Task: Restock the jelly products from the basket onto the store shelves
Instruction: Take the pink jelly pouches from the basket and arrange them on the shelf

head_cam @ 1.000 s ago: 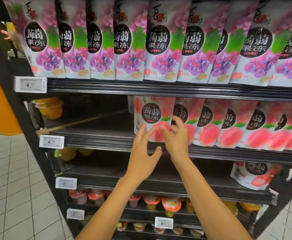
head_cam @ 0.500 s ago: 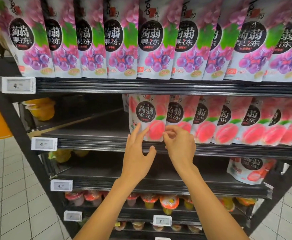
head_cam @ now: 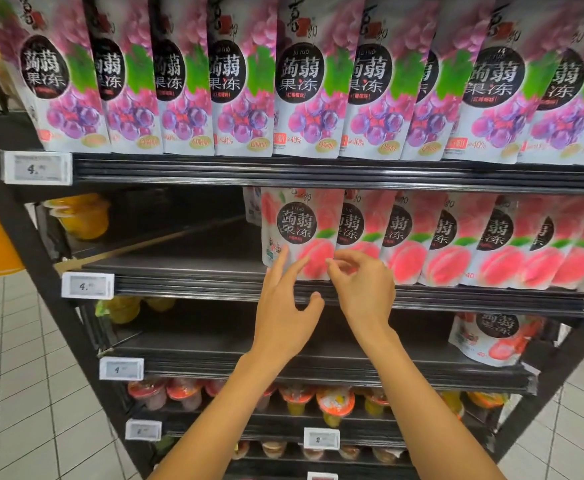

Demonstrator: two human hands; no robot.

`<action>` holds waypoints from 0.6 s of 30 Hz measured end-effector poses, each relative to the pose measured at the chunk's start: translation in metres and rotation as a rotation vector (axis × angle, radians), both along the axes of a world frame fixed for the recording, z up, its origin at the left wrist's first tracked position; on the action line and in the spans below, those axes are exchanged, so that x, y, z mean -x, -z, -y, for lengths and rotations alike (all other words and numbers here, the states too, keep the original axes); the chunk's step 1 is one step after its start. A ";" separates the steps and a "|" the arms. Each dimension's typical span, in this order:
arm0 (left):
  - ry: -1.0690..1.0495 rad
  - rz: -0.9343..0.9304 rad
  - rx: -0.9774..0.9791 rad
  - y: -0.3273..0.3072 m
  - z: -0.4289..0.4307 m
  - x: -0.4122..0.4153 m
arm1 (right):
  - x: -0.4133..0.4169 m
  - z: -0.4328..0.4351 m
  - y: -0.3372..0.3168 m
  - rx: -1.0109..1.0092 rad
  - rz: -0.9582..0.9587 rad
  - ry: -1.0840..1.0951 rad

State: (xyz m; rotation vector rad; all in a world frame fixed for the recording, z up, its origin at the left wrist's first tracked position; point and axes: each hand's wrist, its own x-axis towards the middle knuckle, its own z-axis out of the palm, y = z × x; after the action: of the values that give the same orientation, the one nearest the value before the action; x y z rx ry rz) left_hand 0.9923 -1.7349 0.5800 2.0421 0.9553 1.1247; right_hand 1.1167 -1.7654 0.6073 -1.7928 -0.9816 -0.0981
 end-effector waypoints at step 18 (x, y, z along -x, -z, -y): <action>0.044 0.208 0.114 0.075 0.030 0.022 | 0.013 0.049 0.095 -0.001 -0.085 -0.051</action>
State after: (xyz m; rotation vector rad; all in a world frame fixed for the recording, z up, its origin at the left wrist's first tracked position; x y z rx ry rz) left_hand 0.9707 -1.7653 0.5047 1.8063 0.8470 1.2043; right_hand 1.1040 -1.8140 0.5119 -1.7548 -0.9654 0.0098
